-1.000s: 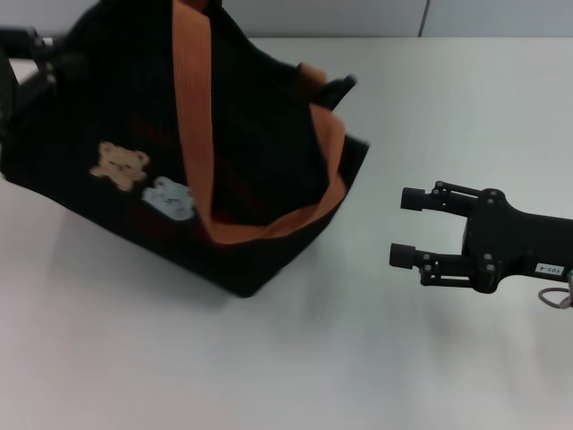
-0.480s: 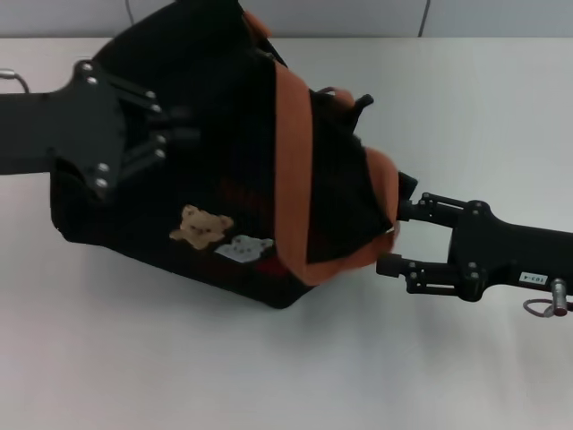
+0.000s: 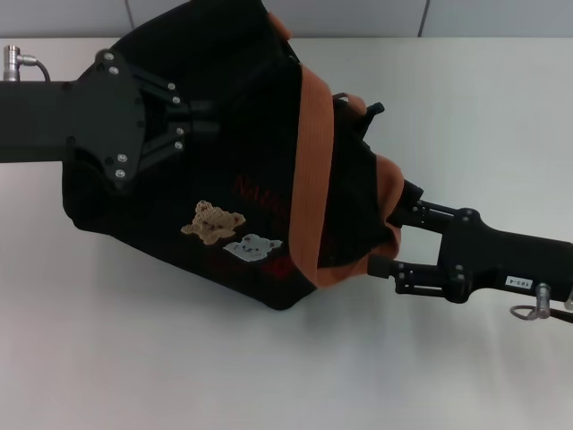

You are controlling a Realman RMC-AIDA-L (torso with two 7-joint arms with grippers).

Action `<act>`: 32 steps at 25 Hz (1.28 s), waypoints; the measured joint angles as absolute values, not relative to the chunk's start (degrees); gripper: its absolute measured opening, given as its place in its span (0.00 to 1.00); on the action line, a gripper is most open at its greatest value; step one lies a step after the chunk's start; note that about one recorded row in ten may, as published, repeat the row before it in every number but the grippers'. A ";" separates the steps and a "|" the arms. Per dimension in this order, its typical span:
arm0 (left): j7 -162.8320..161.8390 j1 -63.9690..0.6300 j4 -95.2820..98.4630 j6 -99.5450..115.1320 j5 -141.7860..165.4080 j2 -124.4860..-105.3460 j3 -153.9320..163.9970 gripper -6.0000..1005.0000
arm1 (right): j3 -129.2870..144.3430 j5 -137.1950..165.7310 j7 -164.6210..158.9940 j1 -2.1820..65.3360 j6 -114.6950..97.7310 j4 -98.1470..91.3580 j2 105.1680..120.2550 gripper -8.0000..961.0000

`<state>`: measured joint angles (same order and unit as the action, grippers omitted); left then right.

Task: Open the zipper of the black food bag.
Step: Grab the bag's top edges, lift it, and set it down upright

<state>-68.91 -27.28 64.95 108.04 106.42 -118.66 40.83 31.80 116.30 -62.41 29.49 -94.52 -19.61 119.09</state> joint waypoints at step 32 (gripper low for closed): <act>-60.24 -26.86 54.74 107.31 101.57 -118.59 44.13 0.09 | 27.08 114.68 -67.60 27.97 -100.32 -19.14 117.06 0.84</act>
